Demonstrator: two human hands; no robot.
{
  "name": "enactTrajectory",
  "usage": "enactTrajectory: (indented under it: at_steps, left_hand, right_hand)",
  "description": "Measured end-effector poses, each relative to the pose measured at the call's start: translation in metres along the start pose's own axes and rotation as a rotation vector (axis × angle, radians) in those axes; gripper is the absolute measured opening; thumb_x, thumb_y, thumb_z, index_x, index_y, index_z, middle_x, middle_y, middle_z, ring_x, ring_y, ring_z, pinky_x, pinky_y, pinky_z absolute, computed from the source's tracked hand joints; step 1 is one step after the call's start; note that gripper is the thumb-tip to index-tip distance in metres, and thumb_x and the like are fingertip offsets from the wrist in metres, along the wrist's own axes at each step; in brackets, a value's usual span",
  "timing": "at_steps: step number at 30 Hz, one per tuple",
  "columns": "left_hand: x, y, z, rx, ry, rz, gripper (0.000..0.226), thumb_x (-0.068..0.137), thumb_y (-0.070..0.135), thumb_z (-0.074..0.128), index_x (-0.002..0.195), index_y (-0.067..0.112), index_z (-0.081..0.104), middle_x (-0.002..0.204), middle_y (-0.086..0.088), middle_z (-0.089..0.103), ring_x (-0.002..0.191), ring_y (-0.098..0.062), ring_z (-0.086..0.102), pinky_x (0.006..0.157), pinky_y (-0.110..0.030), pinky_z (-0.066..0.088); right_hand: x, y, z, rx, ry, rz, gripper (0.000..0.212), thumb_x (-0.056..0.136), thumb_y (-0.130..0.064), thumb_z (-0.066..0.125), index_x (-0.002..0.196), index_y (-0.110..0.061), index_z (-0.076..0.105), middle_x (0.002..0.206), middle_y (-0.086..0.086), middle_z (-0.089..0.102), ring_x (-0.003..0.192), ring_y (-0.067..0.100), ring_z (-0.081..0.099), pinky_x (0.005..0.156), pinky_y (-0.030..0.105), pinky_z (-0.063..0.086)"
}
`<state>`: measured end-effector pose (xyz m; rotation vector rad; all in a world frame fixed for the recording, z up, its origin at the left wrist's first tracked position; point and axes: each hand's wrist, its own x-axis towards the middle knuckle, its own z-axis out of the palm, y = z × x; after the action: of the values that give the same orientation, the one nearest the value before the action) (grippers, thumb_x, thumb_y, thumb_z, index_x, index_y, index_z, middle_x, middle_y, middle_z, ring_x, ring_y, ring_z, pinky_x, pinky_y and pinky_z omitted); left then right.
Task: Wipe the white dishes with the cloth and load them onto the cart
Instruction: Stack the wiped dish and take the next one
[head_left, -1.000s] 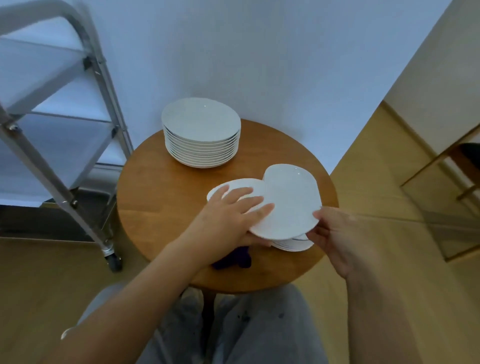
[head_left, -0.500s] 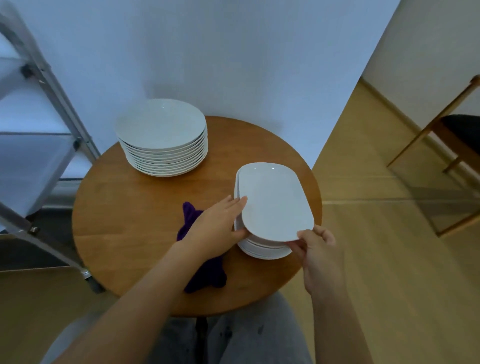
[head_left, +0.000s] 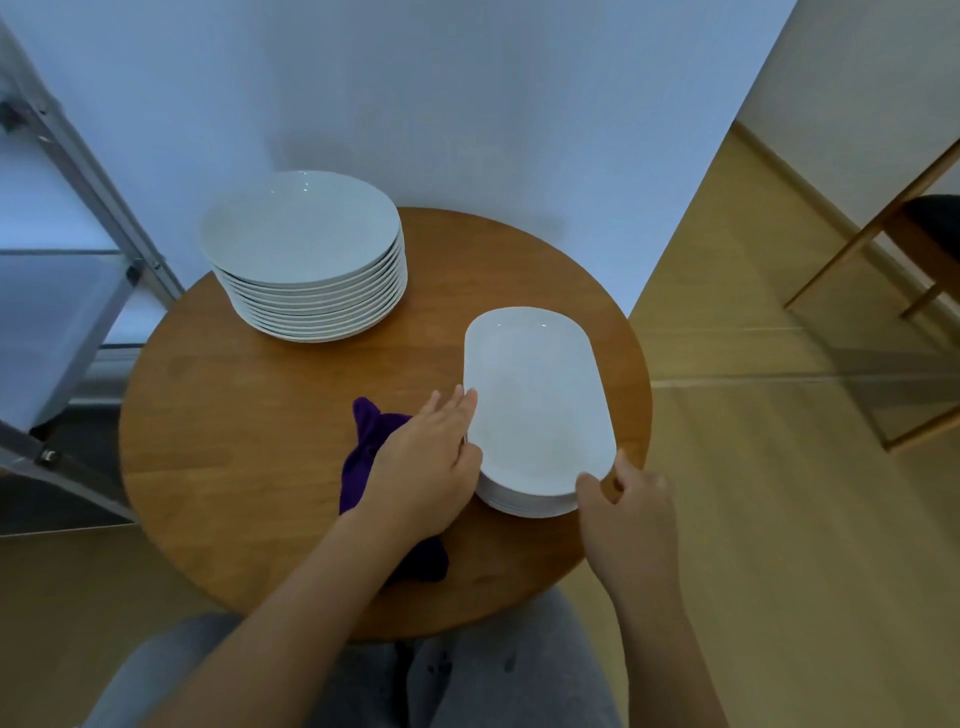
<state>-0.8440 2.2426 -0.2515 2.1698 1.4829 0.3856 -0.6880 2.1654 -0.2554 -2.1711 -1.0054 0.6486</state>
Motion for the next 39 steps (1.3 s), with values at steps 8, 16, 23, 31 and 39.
enactTrajectory:
  at_steps: [8, 16, 23, 31, 39]
  left_hand:
    - [0.074, -0.002, -0.003, -0.450, 0.091, -0.158, 0.052, 0.094, 0.035, 0.048, 0.143, 0.026, 0.034, 0.144, 0.006, 0.043, 0.125, -0.007, 0.040, 0.097, -0.026, 0.034]
    - [0.166, -0.010, -0.005, -0.795, -0.322, -0.473, 0.037, 0.091, 0.049, 0.049, 0.123, 0.030, 0.055, 0.125, 0.008, 0.058, 0.115, -0.011, 0.052, 0.101, -0.032, 0.038]
    - [0.149, -0.019, -0.010, -0.880, -0.252, -0.591, 0.011, 0.093, 0.042, 0.050, 0.089, 0.040, 0.060, 0.077, 0.031, 0.056, 0.076, 0.010, 0.052, 0.071, -0.019, 0.041]
    - [0.108, -0.037, -0.022, -1.051, -0.043, -0.846, 0.017, 0.095, 0.026, 0.049, 0.111, 0.029, 0.055, 0.106, 0.011, 0.062, 0.102, -0.011, 0.058, 0.088, -0.033, 0.048]
    - [0.119, -0.035, -0.037, -1.077, -0.085, -0.942, 0.040, 0.093, 0.039, 0.050, 0.132, 0.029, 0.045, 0.102, 0.019, 0.056, 0.100, -0.009, 0.055, 0.094, -0.038, 0.045]
  right_hand:
    - [-0.001, 0.002, 0.028, 0.730, -0.061, 0.372, 0.018, 0.082, -0.049, 0.058, 0.095, -0.041, 0.049, 0.105, -0.020, 0.057, 0.098, 0.006, 0.055, 0.085, 0.034, 0.049]
    - [0.007, -0.011, 0.049, 0.661, 0.177, 0.382, 0.016, 0.097, -0.030, 0.045, 0.086, -0.040, 0.052, 0.076, -0.035, 0.056, 0.073, -0.025, 0.053, 0.053, -0.002, 0.039]
    - [0.036, -0.009, 0.027, 0.504, 0.030, 0.436, 0.012, 0.096, -0.038, 0.044, 0.105, -0.035, 0.052, 0.097, -0.018, 0.060, 0.085, -0.006, 0.057, 0.066, 0.011, 0.044]
    - [0.151, -0.043, 0.004, 0.377, -0.249, 0.354, 0.017, 0.092, -0.035, 0.057, 0.107, -0.029, 0.059, 0.096, -0.016, 0.063, 0.078, -0.003, 0.063, 0.059, 0.014, 0.048]
    - [0.166, -0.063, 0.008, 0.426, -0.219, 0.449, 0.027, 0.092, -0.052, 0.047, 0.095, -0.031, 0.063, 0.090, -0.015, 0.064, 0.084, 0.004, 0.061, 0.070, 0.026, 0.047]
